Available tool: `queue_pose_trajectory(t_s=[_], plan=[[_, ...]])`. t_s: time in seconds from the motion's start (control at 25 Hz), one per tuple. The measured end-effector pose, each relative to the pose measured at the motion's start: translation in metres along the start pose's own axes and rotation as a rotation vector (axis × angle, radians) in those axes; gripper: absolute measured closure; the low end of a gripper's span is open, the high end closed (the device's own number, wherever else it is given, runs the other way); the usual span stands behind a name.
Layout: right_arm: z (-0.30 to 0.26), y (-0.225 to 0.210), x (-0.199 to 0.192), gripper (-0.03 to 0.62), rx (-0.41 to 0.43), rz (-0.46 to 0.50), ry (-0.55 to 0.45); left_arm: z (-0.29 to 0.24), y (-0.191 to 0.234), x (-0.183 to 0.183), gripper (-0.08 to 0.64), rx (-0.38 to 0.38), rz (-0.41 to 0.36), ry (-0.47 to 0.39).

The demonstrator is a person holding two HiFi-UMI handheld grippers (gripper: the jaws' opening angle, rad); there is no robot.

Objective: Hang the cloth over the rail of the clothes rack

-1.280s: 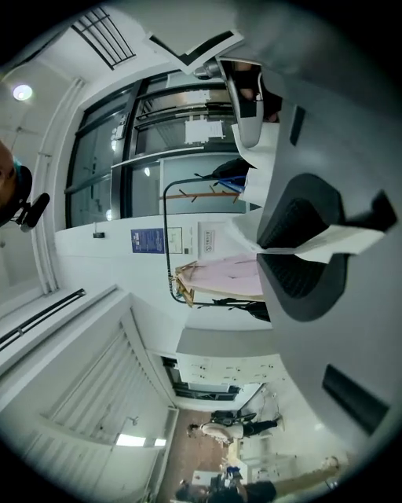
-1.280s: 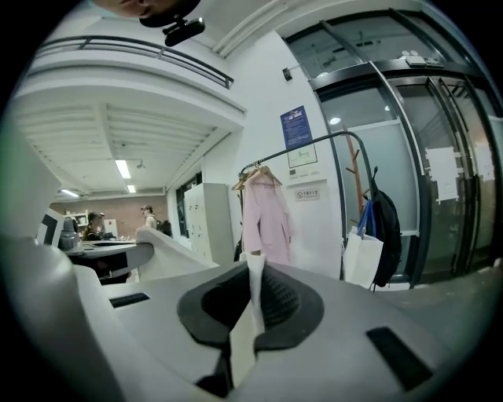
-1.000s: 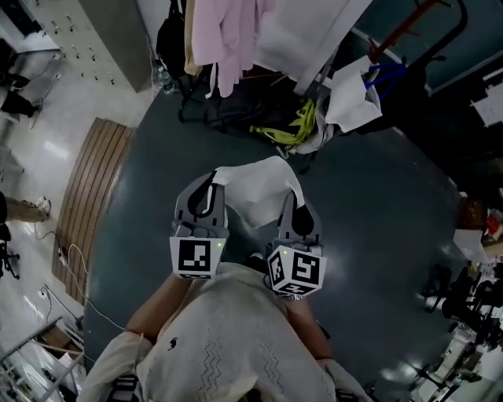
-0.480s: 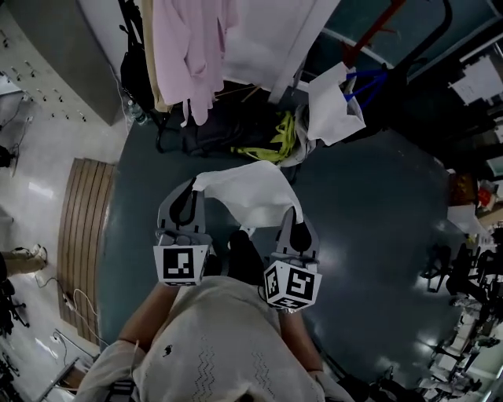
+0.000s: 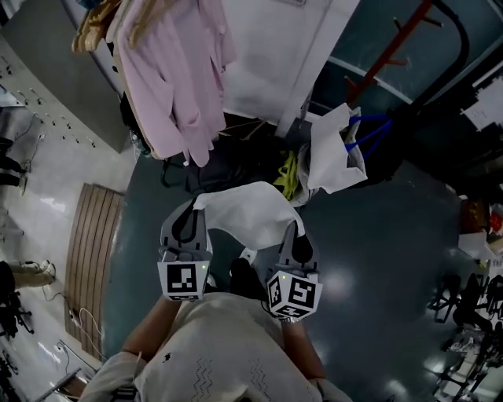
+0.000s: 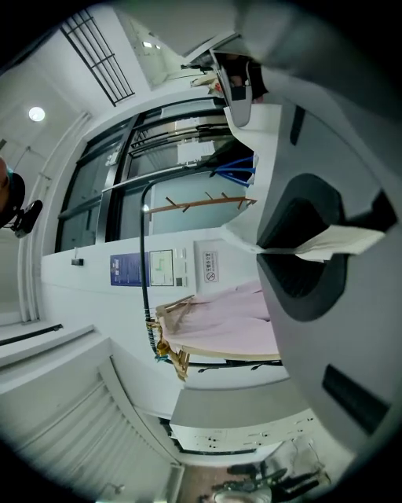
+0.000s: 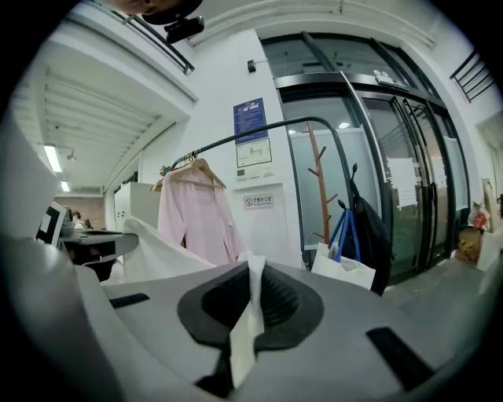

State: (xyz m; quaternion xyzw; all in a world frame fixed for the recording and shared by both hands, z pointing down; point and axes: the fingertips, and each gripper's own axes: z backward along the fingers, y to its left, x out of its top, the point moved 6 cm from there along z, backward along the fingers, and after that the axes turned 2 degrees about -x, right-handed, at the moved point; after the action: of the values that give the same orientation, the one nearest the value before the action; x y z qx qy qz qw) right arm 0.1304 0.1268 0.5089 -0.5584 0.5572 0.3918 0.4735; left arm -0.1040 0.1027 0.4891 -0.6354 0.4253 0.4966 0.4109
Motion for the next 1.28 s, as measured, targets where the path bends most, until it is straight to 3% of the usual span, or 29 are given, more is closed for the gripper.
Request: queue_pose_trajectory(t_s=[0.2, 0.32, 0.68, 0.76, 0.96, 1.28], plan=[[-0.053, -0.033, 0.026, 0.571, 0.041, 0.008, -0.017, -0.048, 0.001, 0.027, 0.541, 0.091, 0.029, -0.08], [-0.078, -0.045, 0.04, 0.571, 0.053, 0.023, -0.022, -0.069, 0.008, 0.036, 0.541, 0.119, -0.013, -0.067], [-0.137, -0.064, 0.093, 0.571, -0.026, 0.094, -0.072, -0.147, 0.029, 0.054, 0.541, 0.063, 0.015, -0.119], [-0.149, -0.065, 0.105, 0.571, -0.062, 0.091, -0.093, -0.165, 0.043, 0.06, 0.541, 0.058, 0.032, -0.147], [-0.179, -0.061, 0.138, 0.571, -0.15, 0.093, -0.144, -0.209, 0.088, 0.077, 0.541, 0.019, -0.008, -0.145], [-0.227, -0.048, 0.191, 0.571, -0.212, 0.062, -0.246, -0.259, 0.168, 0.138, 0.541, 0.022, -0.037, -0.291]])
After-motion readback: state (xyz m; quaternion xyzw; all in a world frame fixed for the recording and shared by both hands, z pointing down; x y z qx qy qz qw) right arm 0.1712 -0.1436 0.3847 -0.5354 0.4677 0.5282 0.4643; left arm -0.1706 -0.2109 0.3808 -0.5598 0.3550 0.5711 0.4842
